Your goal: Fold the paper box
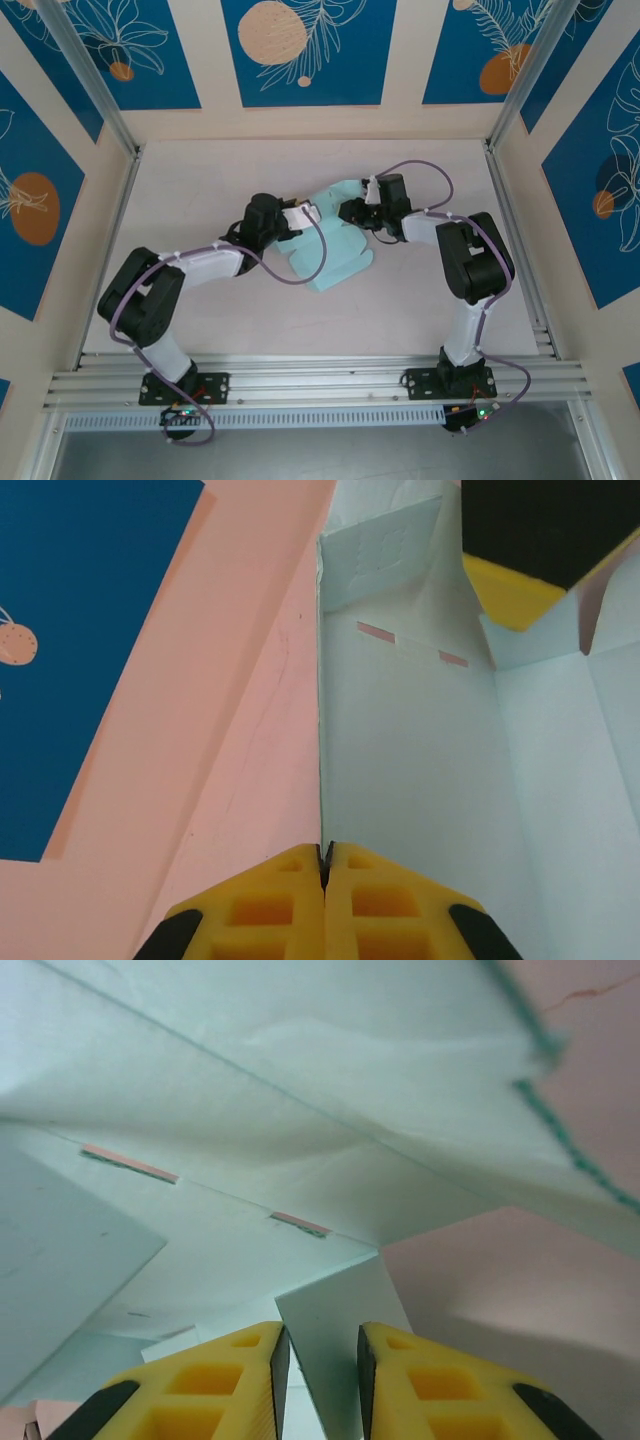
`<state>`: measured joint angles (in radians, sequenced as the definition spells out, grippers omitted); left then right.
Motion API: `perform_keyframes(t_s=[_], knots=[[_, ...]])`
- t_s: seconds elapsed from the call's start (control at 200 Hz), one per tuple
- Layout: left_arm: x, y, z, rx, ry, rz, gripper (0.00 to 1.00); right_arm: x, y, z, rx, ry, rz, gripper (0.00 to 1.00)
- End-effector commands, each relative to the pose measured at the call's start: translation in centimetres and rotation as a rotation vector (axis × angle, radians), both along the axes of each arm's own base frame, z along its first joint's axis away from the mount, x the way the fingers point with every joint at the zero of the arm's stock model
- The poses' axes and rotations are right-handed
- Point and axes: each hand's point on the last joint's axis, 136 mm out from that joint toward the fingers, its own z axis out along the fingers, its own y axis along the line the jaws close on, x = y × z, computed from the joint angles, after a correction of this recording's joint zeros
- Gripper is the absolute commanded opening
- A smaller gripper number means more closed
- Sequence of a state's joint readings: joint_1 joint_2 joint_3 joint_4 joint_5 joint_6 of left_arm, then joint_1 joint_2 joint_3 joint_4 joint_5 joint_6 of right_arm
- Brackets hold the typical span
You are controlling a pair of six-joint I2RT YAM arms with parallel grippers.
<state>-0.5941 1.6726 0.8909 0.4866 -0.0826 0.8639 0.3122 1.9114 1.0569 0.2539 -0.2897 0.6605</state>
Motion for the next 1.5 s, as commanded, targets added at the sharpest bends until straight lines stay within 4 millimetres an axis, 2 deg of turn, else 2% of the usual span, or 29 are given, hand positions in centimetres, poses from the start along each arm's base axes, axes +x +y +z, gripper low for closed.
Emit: perform_keyframes(t_s=[0.0, 0.34, 0.53, 0.725, 0.9, 1.02, 1.21, 1.38, 1.495], knots=[[0.3, -0.5, 0.0, 0.049, -0.05, 0.007, 0.0, -0.5, 0.4, 0.4, 0.038, 0.006, 0.001, 0.27], [-0.9, -2.2, -1.1, 0.211, -0.182, -0.023, 0.0, -1.3, -0.2, -0.5, 0.022, 0.035, -0.002, 0.28], [-1.1, -2.5, -1.1, 0.262, -0.267, -0.018, 0.0, -2.8, -1.4, -0.3, 0.016, 0.04, -0.018, 0.28], [-1.4, -2.9, -0.7, 0.285, -0.348, -0.01, 0.0, -4.1, -2.7, 1.3, 0.005, 0.02, -0.028, 0.29], [-1.4, -3.4, 0.3, 0.297, -0.441, 0.002, 0.0, -4.4, -4.4, 3.3, -0.02, -0.016, -0.067, 0.31], [-1.2, -3.8, 0.7, 0.297, -0.457, -0.014, 0.0, -3.9, -6.3, 4.5, -0.045, -0.039, -0.117, 0.31], [-1.0, -4.5, -1.0, 0.319, -0.419, -0.055, 0.0, -2.3, -8.7, 6.8, -0.02, -0.065, -0.161, 0.33], [-0.9, -4.6, -2.0, 0.338, -0.417, -0.061, 0.0, 0.4, -10.3, 8.0, 0.04, -0.07, -0.155, 0.36], [-1.0, -4.4, -1.9, 0.338, -0.432, -0.055, 0.0, 3.1, -11.2, 7.6, 0.077, -0.041, -0.15, 0.36]])
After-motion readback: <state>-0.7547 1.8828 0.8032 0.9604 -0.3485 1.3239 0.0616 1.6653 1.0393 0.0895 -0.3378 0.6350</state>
